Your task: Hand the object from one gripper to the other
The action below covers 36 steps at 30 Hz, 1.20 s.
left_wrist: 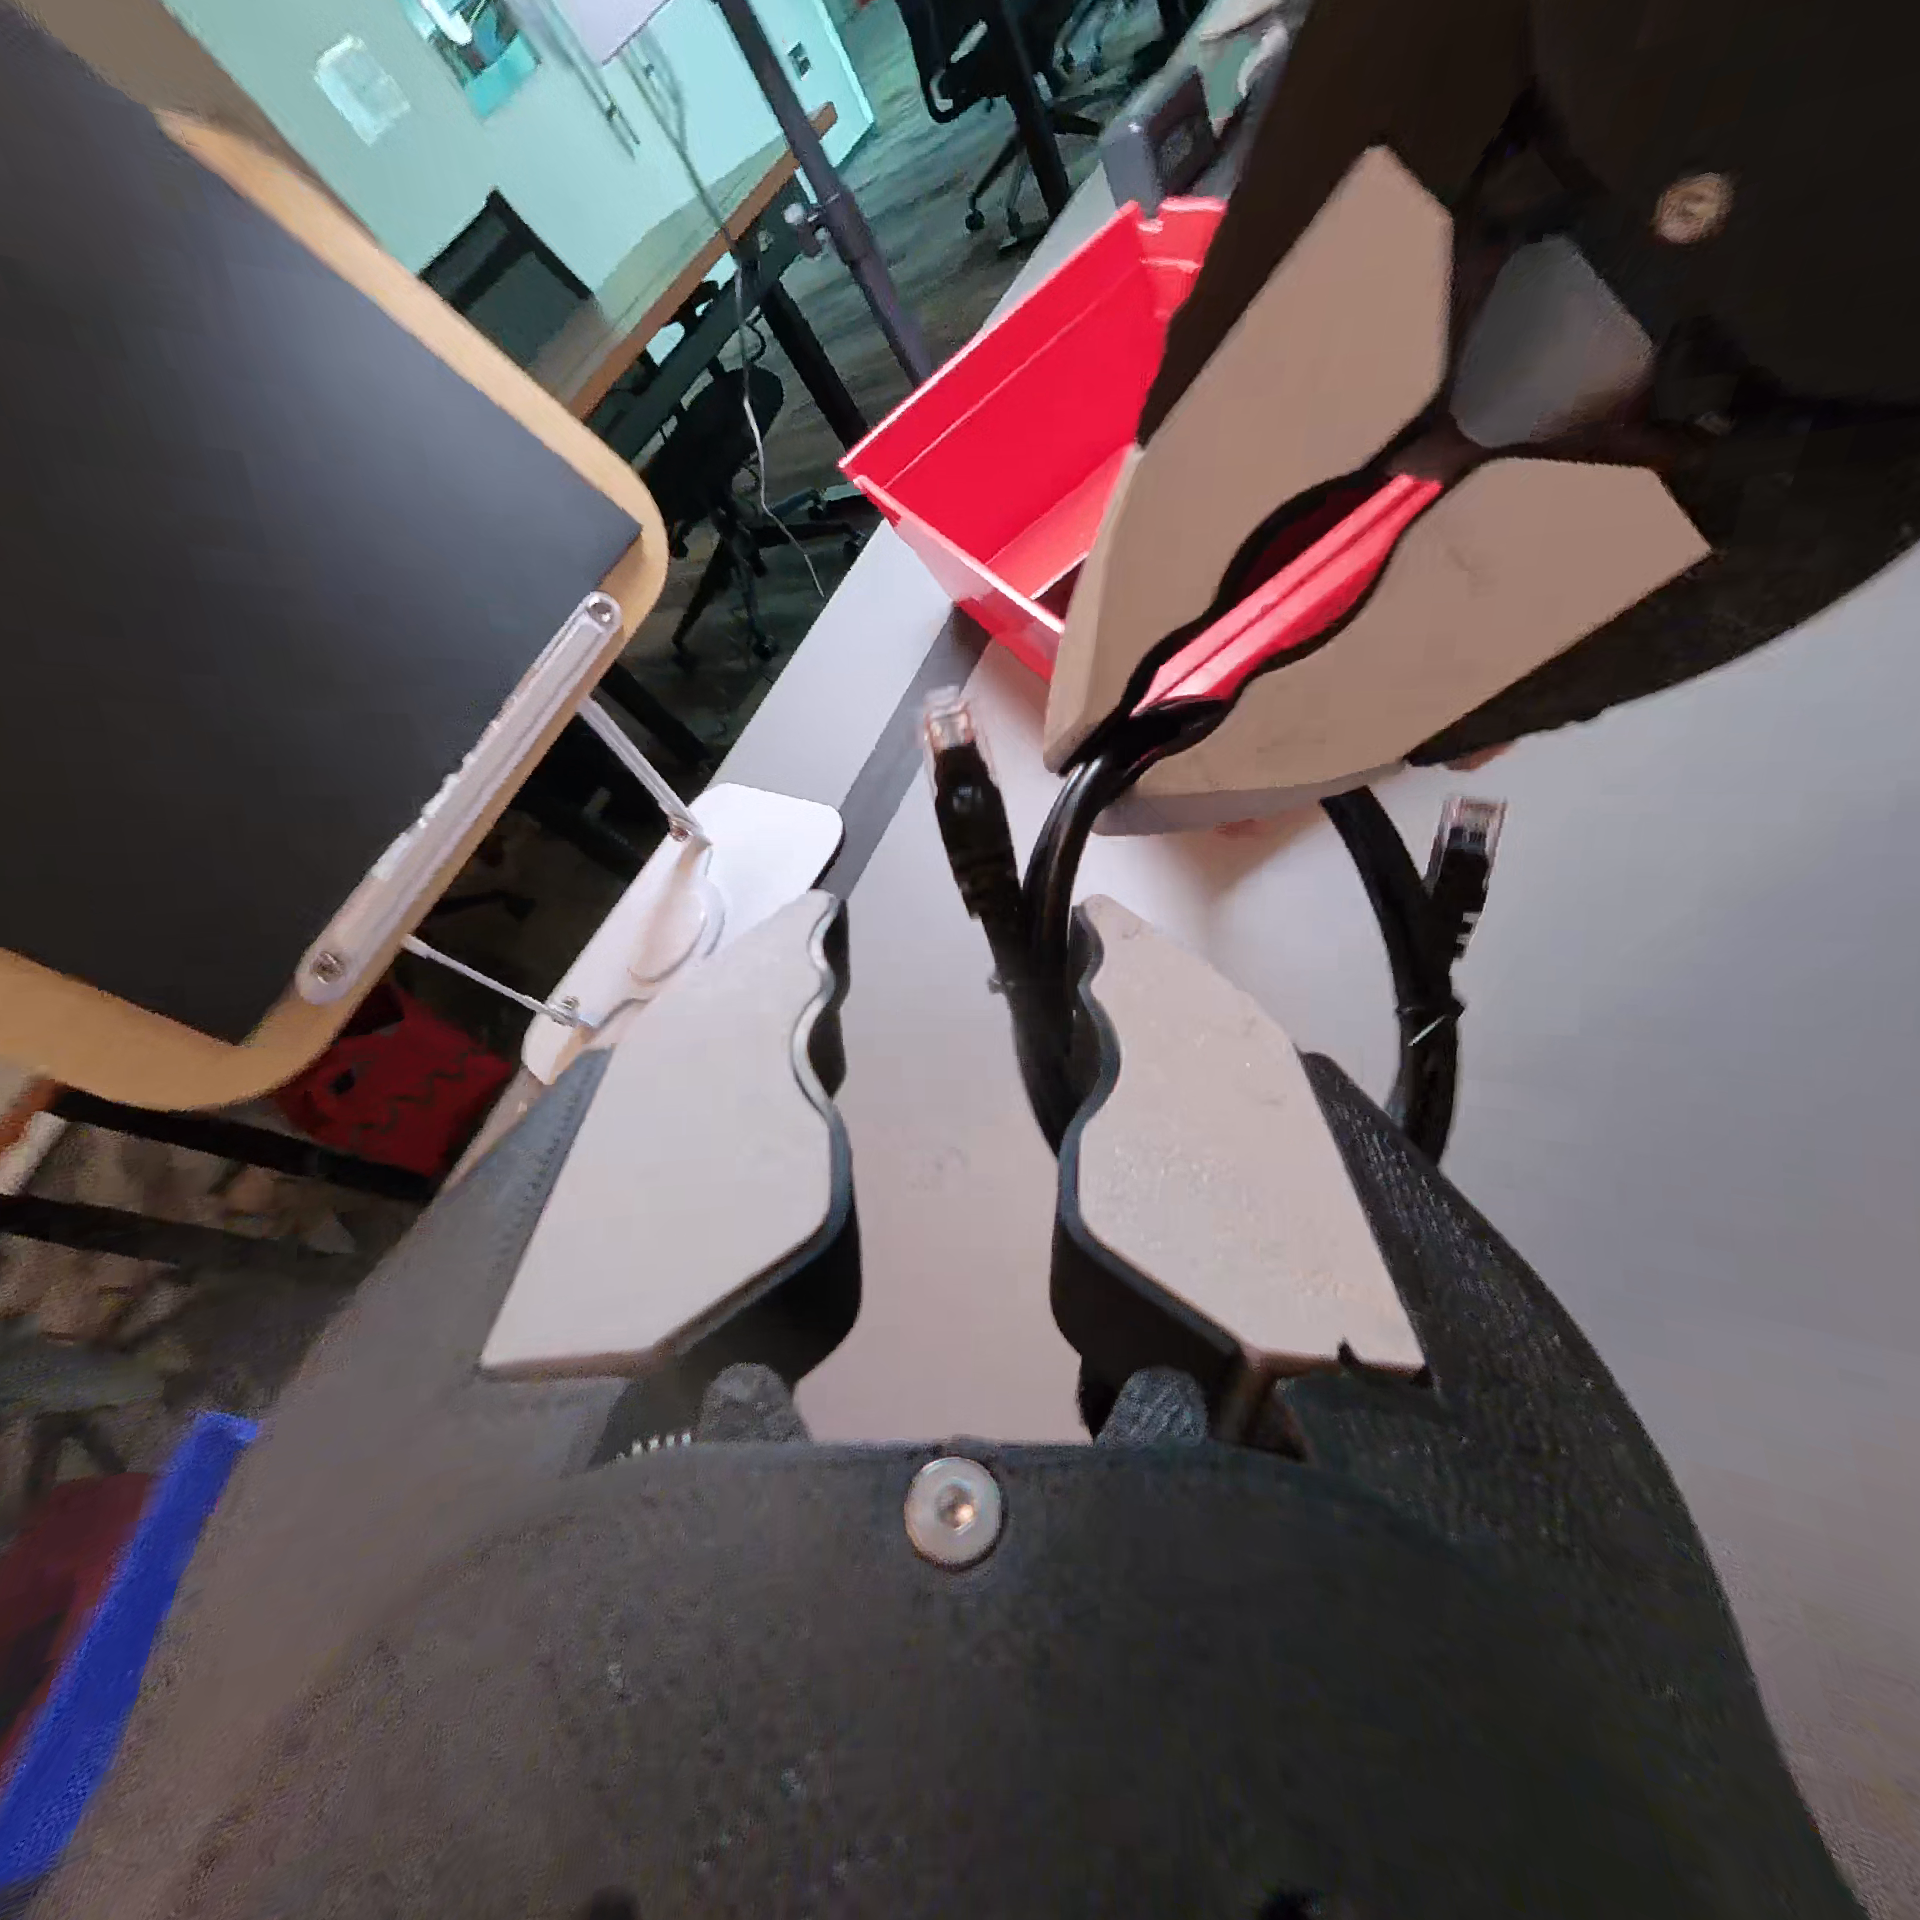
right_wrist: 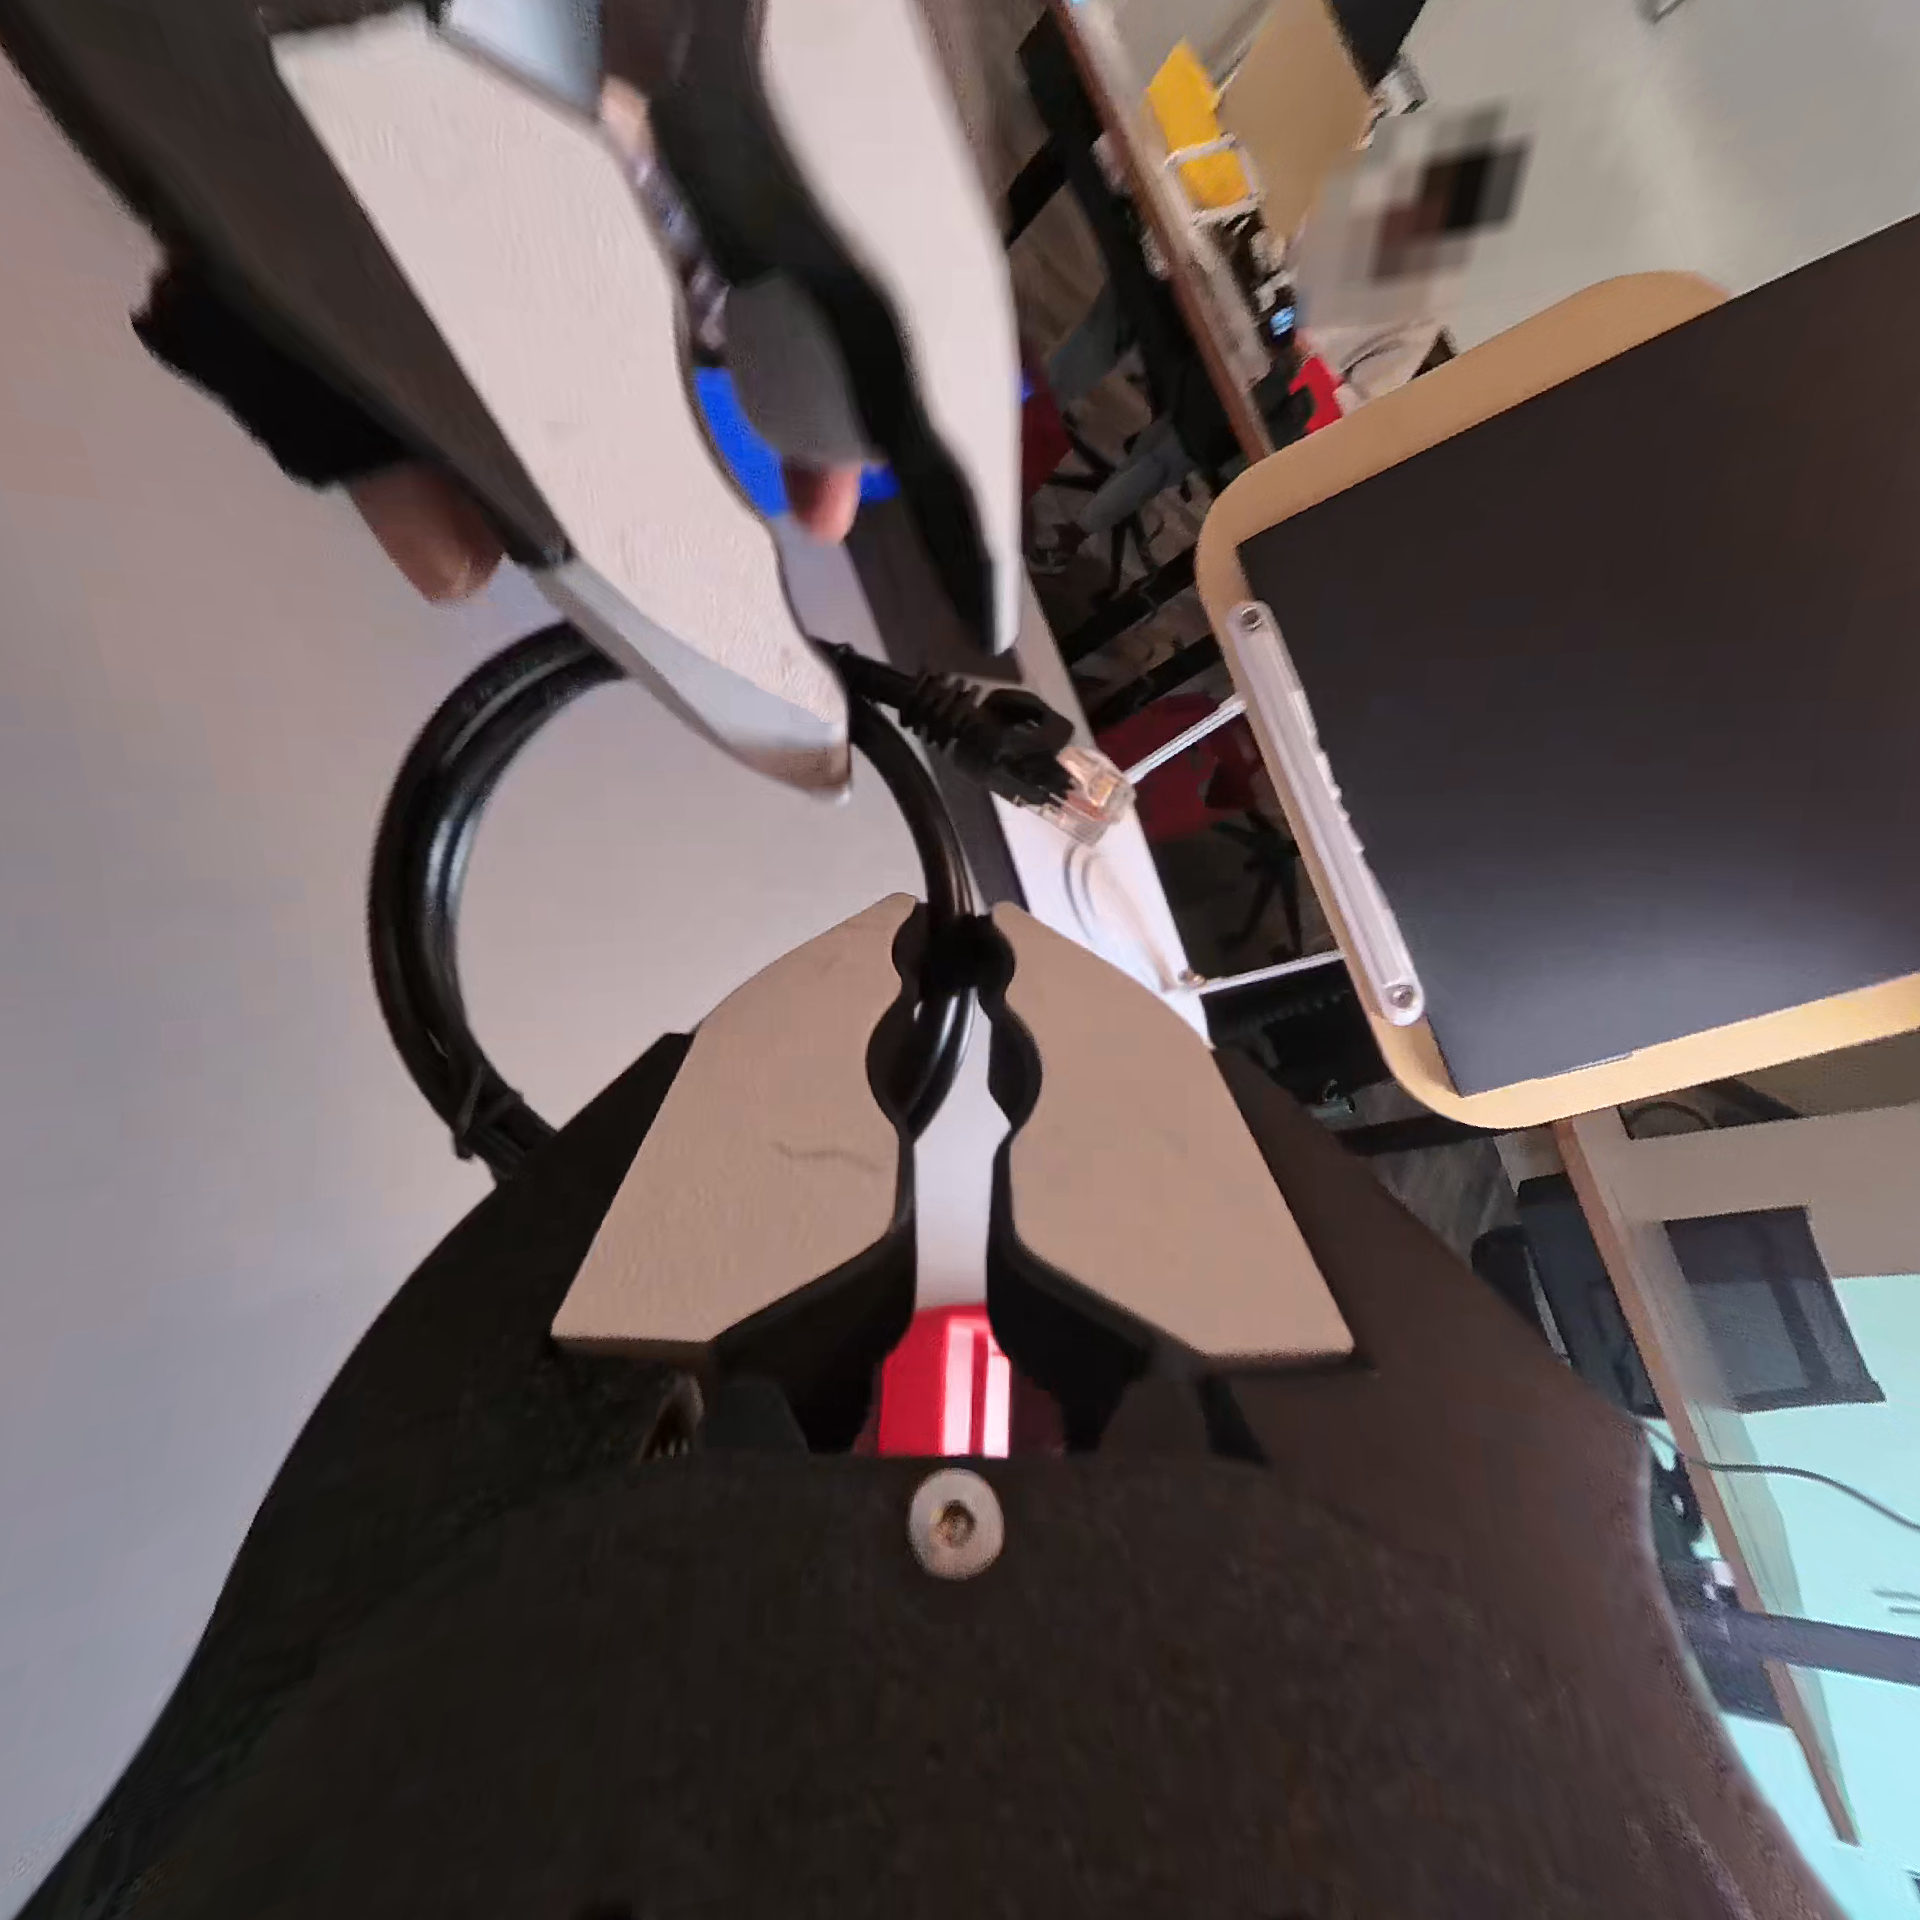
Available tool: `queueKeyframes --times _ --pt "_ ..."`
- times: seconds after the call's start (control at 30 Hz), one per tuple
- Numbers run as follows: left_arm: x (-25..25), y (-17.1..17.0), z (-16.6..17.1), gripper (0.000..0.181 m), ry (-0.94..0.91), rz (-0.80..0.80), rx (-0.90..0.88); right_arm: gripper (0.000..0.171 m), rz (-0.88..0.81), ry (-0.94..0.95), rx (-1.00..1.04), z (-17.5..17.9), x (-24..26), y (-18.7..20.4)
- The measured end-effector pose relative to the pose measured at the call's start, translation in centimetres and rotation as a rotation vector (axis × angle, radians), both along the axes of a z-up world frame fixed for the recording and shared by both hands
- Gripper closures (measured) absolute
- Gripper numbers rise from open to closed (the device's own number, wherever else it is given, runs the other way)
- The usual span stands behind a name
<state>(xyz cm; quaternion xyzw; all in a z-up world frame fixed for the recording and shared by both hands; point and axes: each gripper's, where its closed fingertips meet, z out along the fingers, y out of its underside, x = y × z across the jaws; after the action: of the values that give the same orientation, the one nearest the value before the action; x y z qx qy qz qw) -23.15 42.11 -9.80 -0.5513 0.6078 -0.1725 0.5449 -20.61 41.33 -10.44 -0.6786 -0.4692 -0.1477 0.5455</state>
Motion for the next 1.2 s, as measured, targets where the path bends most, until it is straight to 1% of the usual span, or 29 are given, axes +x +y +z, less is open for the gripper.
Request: queueKeyframes --times 0.07,0.13,0.2,0.23,0.27,0.33,0.4,0.43,0.47,0.5,0.53,0.6,0.67,0.73,0.77,0.83,0.93,1.03,1.1,1.17,1.2 --pt "0.3 -0.7 -0.6 0.139 0.075 -0.016 0.076 0.163 0.020 -0.071 -0.028 -0.8 0.1 -0.4" --pt "0.6 -1.3 -2.3 0.143 0.169 -0.033 0.076 0.164 0.071 -0.129 -0.065 -1.9 -0.8 -1.0" --pt "0.7 -1.5 -3.3 0.147 0.195 -0.050 0.056 0.163 0.108 -0.177 -0.064 -2.4 -1.5 -1.4" --pt "0.8 -1.4 -3.2 0.150 0.175 -0.047 0.038 0.163 0.101 -0.197 -0.049 -2.4 -1.5 -1.3" --pt "0.8 -1.2 -2.7 0.152 0.137 -0.044 0.013 0.163 0.092 -0.184 -0.017 -1.9 -1.4 -1.1" --pt "0.5 -0.2 -1.4 0.156 0.054 -0.004 -0.017 0.160 0.062 -0.065 0.028 -0.3 -1.1 -0.6" --pt "-0.2 0.8 -0.1 0.156 -0.044 0.024 -0.042 0.147 0.009 0.047 0.014 0.8 0.0 -0.2" --pt "-0.4 0.9 0.5 0.156 -0.089 0.020 -0.069 0.141 -0.005 0.087 -0.022 0.7 0.5 -0.1" --pt "-0.5 1.0 1.0 0.156 -0.124 0.016 -0.095 0.140 -0.012 0.123 -0.053 0.5 0.7 0.0" --pt "-0.6 1.0 1.1 0.156 -0.139 0.014 -0.113 0.147 -0.017 0.150 -0.062 0.3 0.8 0.1" --pt "-0.6 1.1 1.0 0.155 -0.131 0.016 -0.124 0.153 -0.031 0.159 -0.049 0.4 1.0 0.4" --pt "-0.6 1.2 0.5 0.141 -0.094 0.026 -0.121 0.158 -0.056 0.112 -0.056 0.0 1.2 0.5" --pt "-0.6 1.1 0.8 0.128 -0.060 0.036 -0.028 0.162 -0.067 0.052 -0.060 -0.2 1.3 0.3" --pt "-0.3 0.1 0.9 0.125 0.013 0.011 0.112 0.163 -0.068 -0.032 -0.086 -1.0 1.4 0.0" --pt "-0.1 -0.5 0.3 0.126 0.075 -0.002 0.154 0.164 -0.064 -0.069 -0.081 -1.2 1.3 -0.1" --pt "0.2 -0.9 -1.2 0.137 0.182 -0.007 0.201 0.165 -0.049 -0.149 -0.089 -1.9 0.8 -0.4" --pt "0.3 -1.4 -2.9 0.167 0.245 -0.054 0.189 0.165 -0.022 -0.211 -0.070 -2.3 -0.1 -0.6" --pt "0.3 -0.9 -2.2 0.169 0.188 -0.026 0.164 0.163 -0.019 -0.143 -0.022 -1.2 -0.2 -0.3" --pt "0.0 -0.1 -1.0 0.170 0.126 0.015 0.168 0.153 -0.041 -0.037 0.037 0.7 0.3 0.0" --pt "-0.4 0.4 0.1 0.170 0.064 0.040 0.162 0.132 -0.070 0.064 0.102 2.8 1.2 0.2" --pt "-0.7 0.7 0.5 0.170 0.045 0.059 0.147 0.126 -0.080 0.108 0.116 3.6 1.6 0.2"
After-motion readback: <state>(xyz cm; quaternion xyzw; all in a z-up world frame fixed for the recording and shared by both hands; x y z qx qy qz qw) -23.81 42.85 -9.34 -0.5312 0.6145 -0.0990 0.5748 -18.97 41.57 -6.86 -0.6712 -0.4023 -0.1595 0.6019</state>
